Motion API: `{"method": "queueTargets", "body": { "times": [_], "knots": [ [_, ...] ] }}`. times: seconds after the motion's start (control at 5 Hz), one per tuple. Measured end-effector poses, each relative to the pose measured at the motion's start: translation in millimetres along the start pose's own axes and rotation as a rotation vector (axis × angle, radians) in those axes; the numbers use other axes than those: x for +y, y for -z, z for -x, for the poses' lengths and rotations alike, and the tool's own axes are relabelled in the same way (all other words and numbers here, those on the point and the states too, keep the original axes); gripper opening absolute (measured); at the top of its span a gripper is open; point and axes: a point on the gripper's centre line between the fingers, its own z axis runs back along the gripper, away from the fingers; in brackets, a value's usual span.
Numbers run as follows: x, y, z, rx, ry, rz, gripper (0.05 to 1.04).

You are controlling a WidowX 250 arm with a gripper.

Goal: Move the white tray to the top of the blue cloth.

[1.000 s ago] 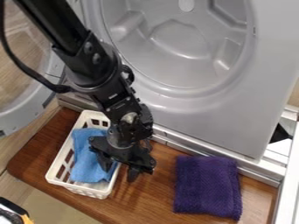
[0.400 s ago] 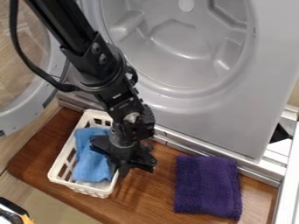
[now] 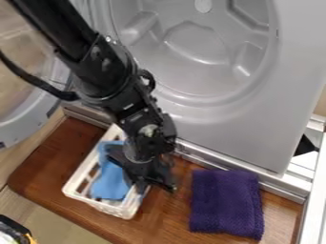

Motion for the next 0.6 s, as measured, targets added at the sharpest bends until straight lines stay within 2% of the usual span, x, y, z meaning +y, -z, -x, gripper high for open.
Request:
{"method": "queueTargets", "body": {
  "times": [0.4, 0.6],
  "knots": [
    [-36.7, -34.7, -0.7, -0.129, 0.212, 0.075, 0.088],
    [-70.6, -47.5, 1.2, -0.202, 0.359, 0.120, 0.087]
  ]
}}
